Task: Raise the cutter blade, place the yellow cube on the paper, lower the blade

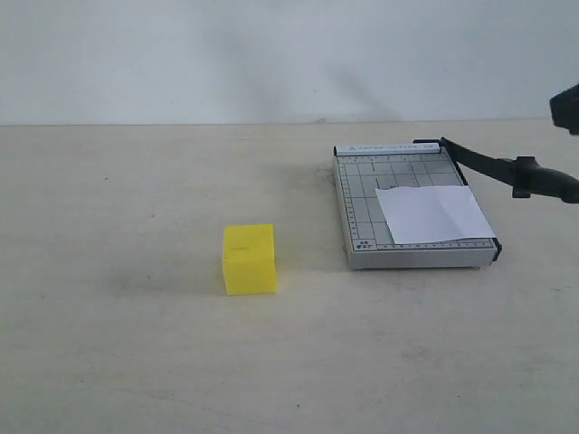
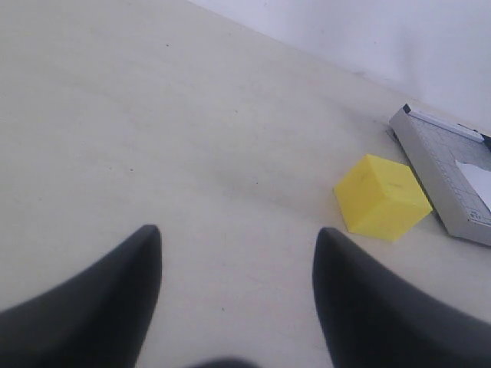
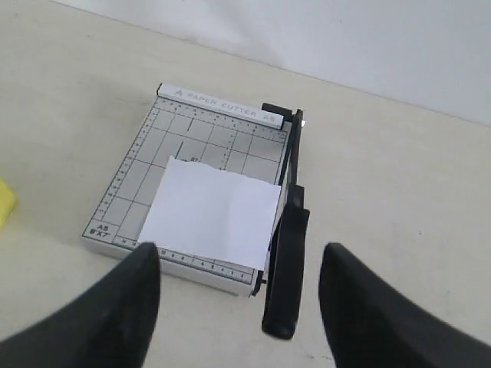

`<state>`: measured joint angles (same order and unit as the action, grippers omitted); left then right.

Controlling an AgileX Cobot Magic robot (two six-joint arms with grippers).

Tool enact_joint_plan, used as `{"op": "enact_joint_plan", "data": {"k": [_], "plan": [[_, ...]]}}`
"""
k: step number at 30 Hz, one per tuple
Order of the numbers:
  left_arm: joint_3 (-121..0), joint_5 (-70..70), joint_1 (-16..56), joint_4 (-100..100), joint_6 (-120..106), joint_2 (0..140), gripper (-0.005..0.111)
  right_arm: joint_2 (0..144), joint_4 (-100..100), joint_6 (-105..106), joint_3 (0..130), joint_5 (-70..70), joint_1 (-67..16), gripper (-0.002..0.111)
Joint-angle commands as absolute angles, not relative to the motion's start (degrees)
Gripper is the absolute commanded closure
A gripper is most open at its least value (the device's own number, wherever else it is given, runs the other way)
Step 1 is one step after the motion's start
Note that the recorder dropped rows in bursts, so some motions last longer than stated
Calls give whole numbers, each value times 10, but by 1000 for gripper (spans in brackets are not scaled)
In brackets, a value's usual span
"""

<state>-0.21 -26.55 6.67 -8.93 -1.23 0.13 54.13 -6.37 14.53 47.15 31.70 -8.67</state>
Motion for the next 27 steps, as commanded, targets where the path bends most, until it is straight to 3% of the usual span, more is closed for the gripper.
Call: {"op": "enact_joint_plan", "data": {"k": [1,7,10,13,16,27], "plan": [[-1,-263,70,-87,-10,0,51,417,-69,139,356,291,-86,50],[-1,-263,70,-87,-10,0,51,278,-86,134,218,275,-86,51],[-1,-263,70,-87,-10,0,51,216,-92,134,201,240,-86,57],[-1,-263,70,-87,-10,0,51,181,-79,142,201,243,-86,78],[-1,-263,70,-87,-10,0,51,173,-75,139,201,270,-86,108],[-1,-263,70,-87,-10,0,51,173,-85,111,201,234,-86,108]]}}
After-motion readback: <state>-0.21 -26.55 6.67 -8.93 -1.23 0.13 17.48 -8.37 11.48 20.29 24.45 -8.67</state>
